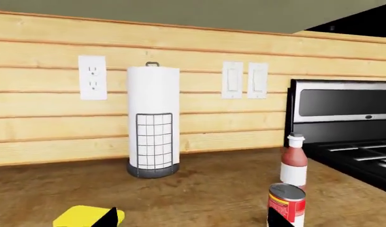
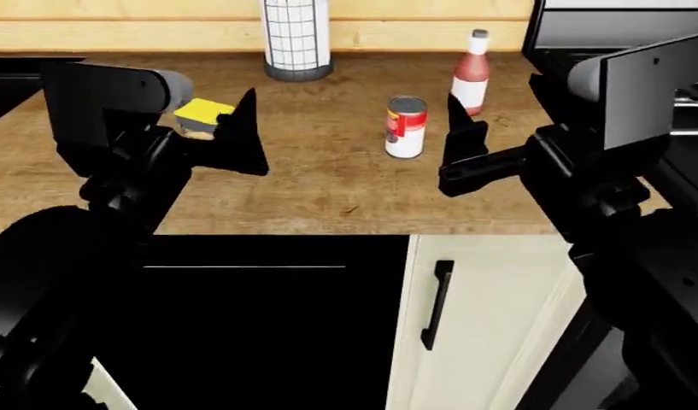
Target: Pick the cans from the counter and place them in their designated side in the cabinet.
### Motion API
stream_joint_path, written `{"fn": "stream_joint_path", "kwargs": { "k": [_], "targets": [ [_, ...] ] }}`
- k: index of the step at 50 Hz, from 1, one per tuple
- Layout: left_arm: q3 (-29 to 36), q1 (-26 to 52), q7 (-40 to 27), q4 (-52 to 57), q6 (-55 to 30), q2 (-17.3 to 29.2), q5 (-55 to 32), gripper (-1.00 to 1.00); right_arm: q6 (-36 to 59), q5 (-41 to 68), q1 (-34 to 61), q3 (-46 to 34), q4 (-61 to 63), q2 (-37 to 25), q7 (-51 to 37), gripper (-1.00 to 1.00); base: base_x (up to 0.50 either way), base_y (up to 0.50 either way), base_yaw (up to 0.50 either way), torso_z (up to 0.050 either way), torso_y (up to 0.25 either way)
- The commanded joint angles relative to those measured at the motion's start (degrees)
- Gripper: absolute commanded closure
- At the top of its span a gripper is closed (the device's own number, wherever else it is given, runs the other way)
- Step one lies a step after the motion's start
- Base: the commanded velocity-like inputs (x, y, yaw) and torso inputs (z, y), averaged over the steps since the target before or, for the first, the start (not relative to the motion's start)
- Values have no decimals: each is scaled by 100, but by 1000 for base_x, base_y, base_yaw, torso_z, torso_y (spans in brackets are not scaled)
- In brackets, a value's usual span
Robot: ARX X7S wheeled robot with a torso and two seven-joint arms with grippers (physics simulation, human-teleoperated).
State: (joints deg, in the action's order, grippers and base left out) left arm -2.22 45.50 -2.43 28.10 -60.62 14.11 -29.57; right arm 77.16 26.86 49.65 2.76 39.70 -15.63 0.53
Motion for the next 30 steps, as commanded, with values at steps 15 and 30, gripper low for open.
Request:
{"fn": "stream_joint_path", "kwargs": {
  "k": [15,30],
  "targets": [
    [95,1561,18,-453,-1033,221,-388,-100,-338,-69,1027,-467,-1165,-312,284,-100,311,28,0,0,0],
    [135,1581,-10,-489,-1010,213,-415,-100,-461,-45,917,-402,-1168,-386,288,-100,326,36,0,0,0]
  ]
}}
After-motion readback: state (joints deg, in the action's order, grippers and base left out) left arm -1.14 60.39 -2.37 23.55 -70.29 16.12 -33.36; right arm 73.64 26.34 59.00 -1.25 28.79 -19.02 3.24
